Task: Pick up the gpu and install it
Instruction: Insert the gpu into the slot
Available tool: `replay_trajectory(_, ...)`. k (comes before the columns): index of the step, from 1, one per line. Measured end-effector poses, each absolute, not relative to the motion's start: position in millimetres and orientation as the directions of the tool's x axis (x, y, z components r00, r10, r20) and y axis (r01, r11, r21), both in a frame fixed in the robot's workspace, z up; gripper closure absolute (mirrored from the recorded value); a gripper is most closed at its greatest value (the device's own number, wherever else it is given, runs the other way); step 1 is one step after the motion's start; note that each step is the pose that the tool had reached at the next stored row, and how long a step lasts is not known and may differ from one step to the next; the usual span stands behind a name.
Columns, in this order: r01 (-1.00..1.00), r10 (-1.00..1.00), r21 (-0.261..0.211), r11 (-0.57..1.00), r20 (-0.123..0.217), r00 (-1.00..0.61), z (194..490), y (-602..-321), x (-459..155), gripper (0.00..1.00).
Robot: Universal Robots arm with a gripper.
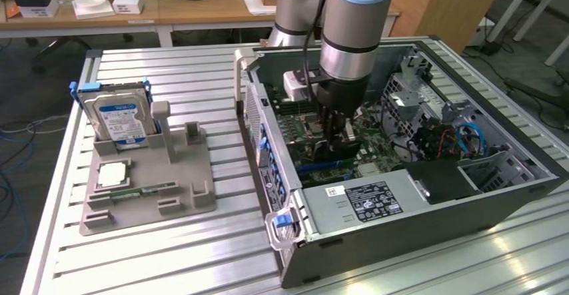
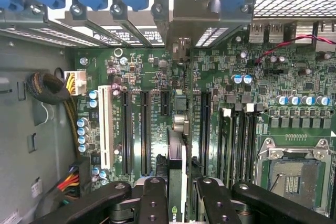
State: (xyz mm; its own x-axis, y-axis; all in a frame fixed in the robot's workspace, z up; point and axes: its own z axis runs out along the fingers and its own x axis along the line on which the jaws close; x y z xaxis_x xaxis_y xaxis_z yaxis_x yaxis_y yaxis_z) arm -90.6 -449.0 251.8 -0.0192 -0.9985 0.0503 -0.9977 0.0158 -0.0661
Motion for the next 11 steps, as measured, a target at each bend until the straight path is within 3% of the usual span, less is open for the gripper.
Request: replay_trajectory(11,-0.998,-0.999,-0.066,0.016,0.050,-0.019,249.5,-449.0,-92.8,0.74)
